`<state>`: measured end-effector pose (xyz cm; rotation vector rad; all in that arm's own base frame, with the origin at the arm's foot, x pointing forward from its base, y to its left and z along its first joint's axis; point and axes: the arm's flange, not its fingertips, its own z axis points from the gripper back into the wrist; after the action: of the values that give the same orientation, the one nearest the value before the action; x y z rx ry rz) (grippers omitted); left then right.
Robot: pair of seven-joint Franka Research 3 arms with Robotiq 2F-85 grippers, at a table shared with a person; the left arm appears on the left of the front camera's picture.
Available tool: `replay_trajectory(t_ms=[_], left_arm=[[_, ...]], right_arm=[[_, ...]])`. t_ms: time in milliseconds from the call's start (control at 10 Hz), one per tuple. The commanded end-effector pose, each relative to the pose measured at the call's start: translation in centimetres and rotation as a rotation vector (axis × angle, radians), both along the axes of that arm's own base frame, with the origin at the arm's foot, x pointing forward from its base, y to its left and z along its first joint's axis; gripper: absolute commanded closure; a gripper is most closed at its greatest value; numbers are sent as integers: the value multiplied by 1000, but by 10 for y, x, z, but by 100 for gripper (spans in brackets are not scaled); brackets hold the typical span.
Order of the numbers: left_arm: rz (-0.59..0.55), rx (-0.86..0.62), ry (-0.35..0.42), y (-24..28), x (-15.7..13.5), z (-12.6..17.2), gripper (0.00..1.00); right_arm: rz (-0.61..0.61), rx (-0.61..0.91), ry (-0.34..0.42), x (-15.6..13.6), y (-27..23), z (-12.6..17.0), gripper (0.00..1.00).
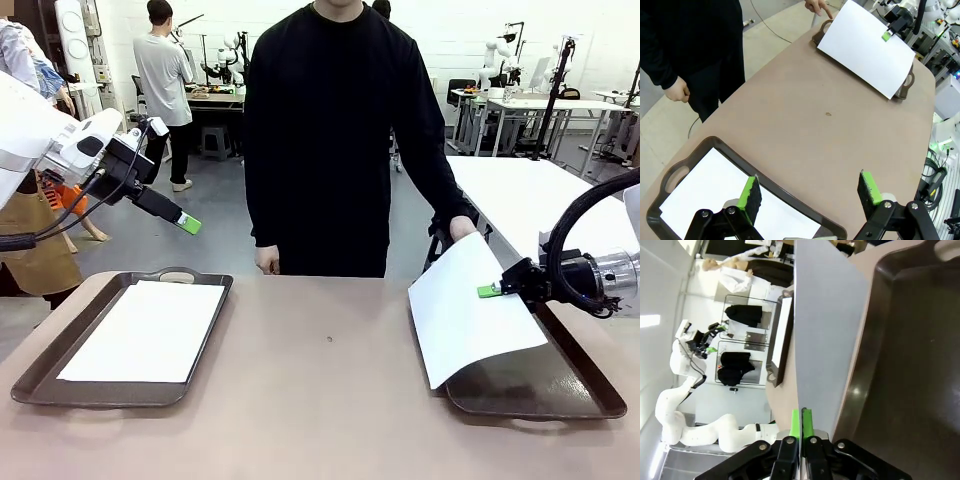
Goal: Sort the A4 documents.
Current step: Place the A4 Paper in the designated Handle tray.
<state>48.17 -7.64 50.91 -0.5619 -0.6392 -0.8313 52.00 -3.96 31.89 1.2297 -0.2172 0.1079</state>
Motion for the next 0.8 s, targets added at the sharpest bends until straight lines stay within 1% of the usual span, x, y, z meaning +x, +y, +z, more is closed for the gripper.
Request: replay_trajectory(t_ms=[0,200,500,700], left_arm=[[-10,-19,-16,0,-1,-1,0],[-10,-19,-16,0,-1,-1,0],[-10,-19,-16,0,-1,-1,0],[-10,-19,-16,0,-1,-1,0]], right_arm=[[0,-86,-17,18,-19,-15,99],[-30,-163,-15,20,-37,-22,99],[-9,-337,9,17,-46,-36,99],[-12,-386,18,16,-49,-41,99]])
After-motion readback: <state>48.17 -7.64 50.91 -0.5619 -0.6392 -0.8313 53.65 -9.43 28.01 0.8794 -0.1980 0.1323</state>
